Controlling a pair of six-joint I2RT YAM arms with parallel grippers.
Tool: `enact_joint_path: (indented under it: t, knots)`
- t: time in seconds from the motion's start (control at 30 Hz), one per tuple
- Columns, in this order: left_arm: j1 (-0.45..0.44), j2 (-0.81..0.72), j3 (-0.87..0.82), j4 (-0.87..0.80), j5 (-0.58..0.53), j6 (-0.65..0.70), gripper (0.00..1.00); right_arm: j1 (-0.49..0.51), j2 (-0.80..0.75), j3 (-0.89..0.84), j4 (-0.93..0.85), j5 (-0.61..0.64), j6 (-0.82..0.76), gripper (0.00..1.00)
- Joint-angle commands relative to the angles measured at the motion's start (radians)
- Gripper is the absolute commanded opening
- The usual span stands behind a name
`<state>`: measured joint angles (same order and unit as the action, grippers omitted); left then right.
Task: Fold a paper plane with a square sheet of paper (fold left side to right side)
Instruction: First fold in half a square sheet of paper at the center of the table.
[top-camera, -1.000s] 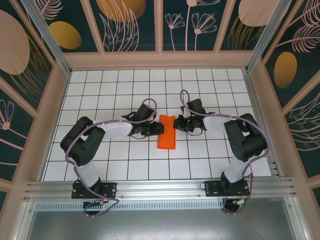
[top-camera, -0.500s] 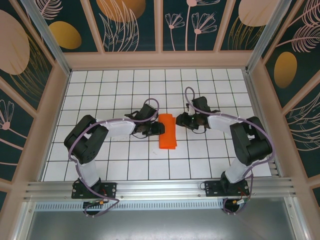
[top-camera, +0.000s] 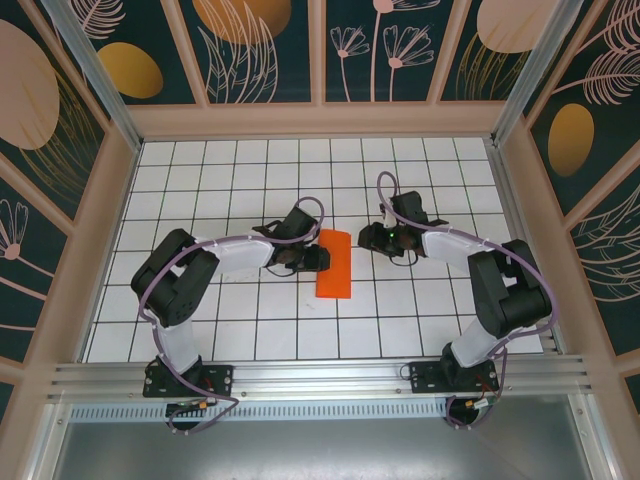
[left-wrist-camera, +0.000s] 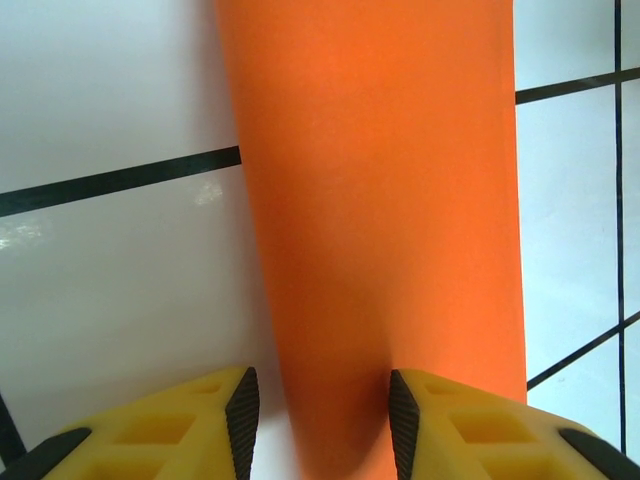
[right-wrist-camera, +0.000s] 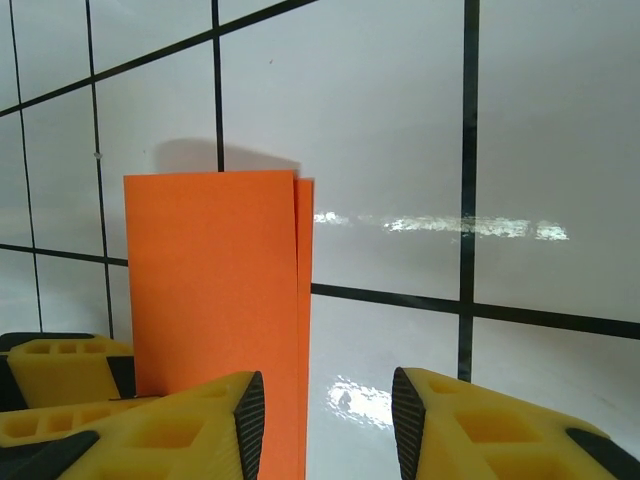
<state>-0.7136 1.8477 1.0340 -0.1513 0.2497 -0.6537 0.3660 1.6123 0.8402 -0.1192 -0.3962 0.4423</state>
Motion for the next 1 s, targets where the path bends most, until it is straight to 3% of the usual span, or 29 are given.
enact_joint_path:
  t: [0.0,0.97]
  knots:
    - [-0.012,0.027,0.023,-0.047,0.008,0.042,0.42,-0.009,-0.020,-0.014,-0.017,0.000,-0.022,0.42]
    - [-0.023,0.063,0.050,-0.076,-0.018,0.046,0.44,-0.005,-0.019,-0.020,-0.012,-0.038,-0.012,0.42]
